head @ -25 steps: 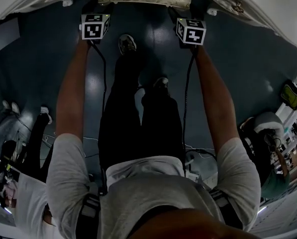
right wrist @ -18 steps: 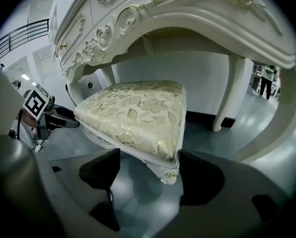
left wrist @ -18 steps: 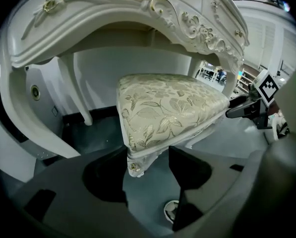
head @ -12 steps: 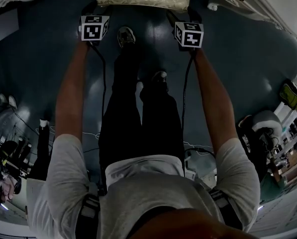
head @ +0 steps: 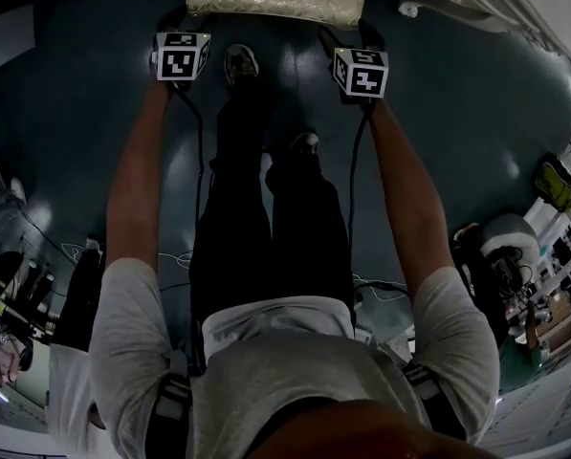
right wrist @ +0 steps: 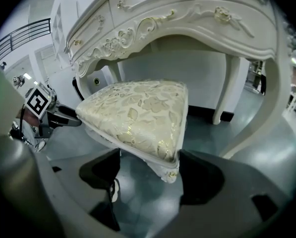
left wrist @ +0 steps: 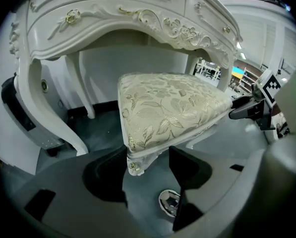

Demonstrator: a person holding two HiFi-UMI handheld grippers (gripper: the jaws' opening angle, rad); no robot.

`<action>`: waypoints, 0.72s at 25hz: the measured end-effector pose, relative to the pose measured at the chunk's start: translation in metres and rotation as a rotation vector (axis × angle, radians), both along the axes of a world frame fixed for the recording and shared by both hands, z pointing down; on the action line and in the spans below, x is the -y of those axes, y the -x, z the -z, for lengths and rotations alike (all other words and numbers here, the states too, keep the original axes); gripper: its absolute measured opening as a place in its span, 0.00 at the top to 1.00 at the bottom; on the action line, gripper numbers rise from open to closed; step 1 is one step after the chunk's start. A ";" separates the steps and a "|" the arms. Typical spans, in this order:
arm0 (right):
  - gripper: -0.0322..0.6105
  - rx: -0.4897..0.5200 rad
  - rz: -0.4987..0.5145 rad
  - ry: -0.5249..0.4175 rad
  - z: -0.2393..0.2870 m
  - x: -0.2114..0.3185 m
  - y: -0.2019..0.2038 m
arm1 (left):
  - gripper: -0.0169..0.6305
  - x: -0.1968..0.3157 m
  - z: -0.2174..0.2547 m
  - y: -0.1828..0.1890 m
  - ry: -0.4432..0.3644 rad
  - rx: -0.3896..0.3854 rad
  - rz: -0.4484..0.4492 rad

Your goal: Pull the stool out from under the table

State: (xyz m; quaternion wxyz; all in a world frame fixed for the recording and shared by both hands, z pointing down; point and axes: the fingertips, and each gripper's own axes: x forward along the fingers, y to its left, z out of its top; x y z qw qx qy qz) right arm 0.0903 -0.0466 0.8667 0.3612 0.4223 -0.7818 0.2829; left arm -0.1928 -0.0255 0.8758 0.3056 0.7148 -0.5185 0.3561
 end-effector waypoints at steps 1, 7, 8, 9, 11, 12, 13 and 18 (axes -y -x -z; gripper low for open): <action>0.39 0.000 -0.001 -0.001 0.000 -0.003 0.000 | 0.59 -0.003 0.000 0.000 -0.001 -0.001 0.001; 0.39 -0.005 0.013 0.008 -0.002 -0.023 0.001 | 0.58 -0.026 -0.003 0.001 0.010 0.003 0.012; 0.39 -0.006 0.013 0.009 -0.001 -0.027 0.000 | 0.58 -0.029 -0.003 0.000 0.012 0.004 0.011; 0.39 -0.008 0.013 0.011 -0.001 -0.032 -0.001 | 0.58 -0.034 -0.002 -0.001 0.014 0.005 0.011; 0.39 -0.011 0.017 0.018 0.000 -0.044 -0.003 | 0.58 -0.043 -0.001 -0.002 0.020 0.007 0.012; 0.39 -0.010 0.020 0.021 0.001 -0.049 -0.003 | 0.58 -0.048 0.000 -0.002 0.021 0.009 0.012; 0.39 -0.010 0.023 0.022 0.001 -0.054 -0.003 | 0.58 -0.053 0.000 -0.002 0.021 0.009 0.014; 0.39 -0.009 0.026 0.025 0.005 -0.078 -0.003 | 0.58 -0.078 0.004 -0.002 0.024 0.006 0.020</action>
